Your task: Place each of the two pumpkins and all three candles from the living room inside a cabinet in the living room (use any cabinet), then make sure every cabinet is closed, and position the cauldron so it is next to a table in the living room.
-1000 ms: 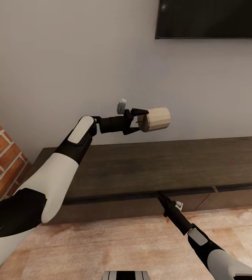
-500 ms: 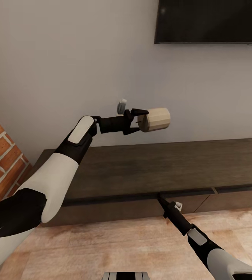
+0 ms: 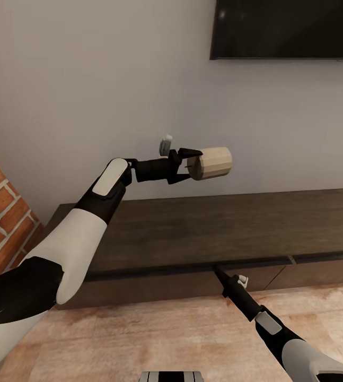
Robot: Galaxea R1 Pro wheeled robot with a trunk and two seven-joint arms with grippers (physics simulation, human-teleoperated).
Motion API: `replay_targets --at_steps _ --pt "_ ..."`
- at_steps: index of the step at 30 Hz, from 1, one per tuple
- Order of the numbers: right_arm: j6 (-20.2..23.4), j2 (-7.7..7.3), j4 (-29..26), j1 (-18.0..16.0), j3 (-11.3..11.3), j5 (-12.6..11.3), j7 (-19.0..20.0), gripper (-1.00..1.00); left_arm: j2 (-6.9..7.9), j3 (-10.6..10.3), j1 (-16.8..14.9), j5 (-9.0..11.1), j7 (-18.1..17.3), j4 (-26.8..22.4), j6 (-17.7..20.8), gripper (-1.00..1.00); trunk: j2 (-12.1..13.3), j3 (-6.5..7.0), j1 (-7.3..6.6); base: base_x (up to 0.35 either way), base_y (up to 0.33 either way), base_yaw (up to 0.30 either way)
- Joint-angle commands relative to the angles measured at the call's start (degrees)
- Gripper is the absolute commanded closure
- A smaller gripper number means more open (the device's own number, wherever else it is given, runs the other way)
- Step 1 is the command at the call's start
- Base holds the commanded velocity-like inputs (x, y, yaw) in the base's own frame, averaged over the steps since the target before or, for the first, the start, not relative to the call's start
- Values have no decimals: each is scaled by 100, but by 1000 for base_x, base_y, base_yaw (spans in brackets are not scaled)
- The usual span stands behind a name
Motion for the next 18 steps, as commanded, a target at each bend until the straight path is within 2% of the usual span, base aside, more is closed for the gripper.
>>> replay_targets --at_steps 1,18 --pt "101 1 -144 -8 -54 -79 19 100 -1 0 -4 -30 -42 4 10 100 -2 -3 -2 0 0 0" --pt "99 1 -144 -8 -54 -79 19 100 -1 0 -4 -30 -33 4 10 100 -2 -3 -2 -1 0 0"
